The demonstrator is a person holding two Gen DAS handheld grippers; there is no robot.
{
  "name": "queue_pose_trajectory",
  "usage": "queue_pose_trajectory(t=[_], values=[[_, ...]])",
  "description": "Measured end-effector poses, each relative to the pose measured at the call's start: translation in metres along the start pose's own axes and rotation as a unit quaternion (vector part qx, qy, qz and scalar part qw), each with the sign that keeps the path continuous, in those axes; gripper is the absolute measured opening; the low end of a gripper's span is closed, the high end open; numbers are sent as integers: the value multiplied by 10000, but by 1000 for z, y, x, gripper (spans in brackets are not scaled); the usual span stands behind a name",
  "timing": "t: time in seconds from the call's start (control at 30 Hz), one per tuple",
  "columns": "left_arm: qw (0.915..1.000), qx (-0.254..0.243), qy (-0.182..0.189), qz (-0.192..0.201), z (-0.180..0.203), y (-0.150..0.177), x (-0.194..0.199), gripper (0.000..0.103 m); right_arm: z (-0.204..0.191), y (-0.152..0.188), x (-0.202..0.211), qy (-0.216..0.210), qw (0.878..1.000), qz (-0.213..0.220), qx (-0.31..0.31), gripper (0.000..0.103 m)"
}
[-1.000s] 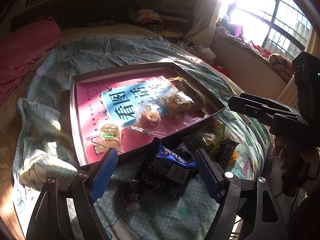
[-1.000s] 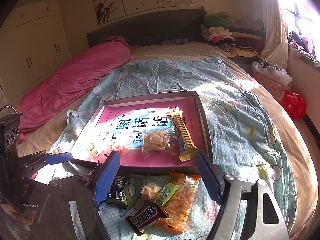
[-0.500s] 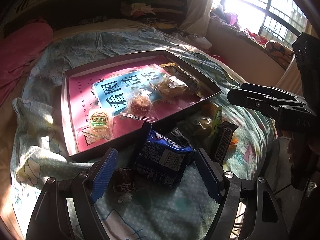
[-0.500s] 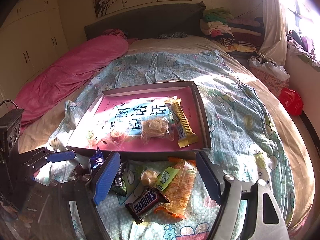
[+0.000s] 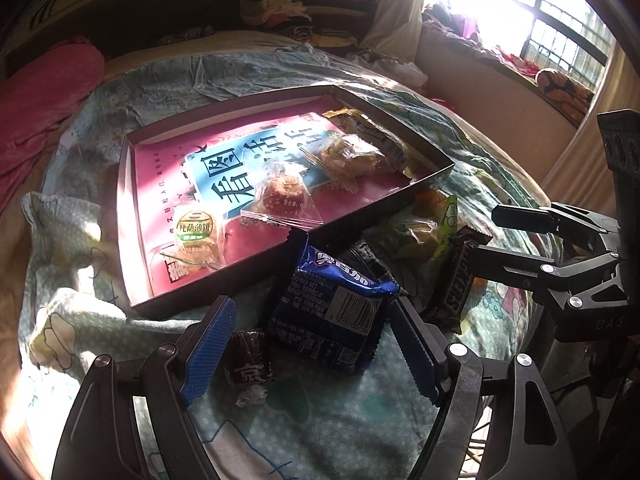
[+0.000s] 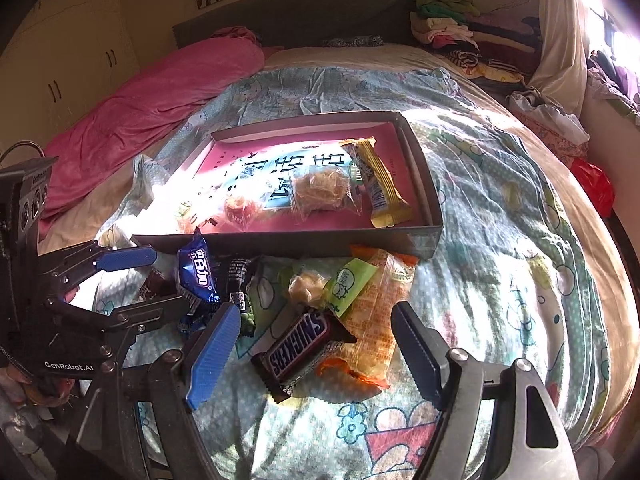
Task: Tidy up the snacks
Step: 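Grasp the blue Oreo packet with the left tool while the right tool grasps the Snickers bar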
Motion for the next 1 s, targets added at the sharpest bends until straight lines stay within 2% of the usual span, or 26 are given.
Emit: queue_pose_trajectory(t=[0.2,0.4,1.0], values=[[10000,-19,-23,-63,0,1,-5,81,3,10,-10,-88,9998,-169,-56,75],[9999,-62,-81,-106,2,3,-10,81,-3,16,-20,-233,9993,-276,36,63],[9991,-257,-259,-218,11,-1,-27,81,-18,19,-26,-495,9981,-204,311,43]])
Point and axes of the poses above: each gripper's, at about its wrist camera, not at the fingertips, and x roughly against the way its jaws point, z to its right, y to its underside, the point moved 5 cm from there along -x, roughly the way its jaws point, and after that the axes turned 4 degrees about -x, right-handed, at the moved point
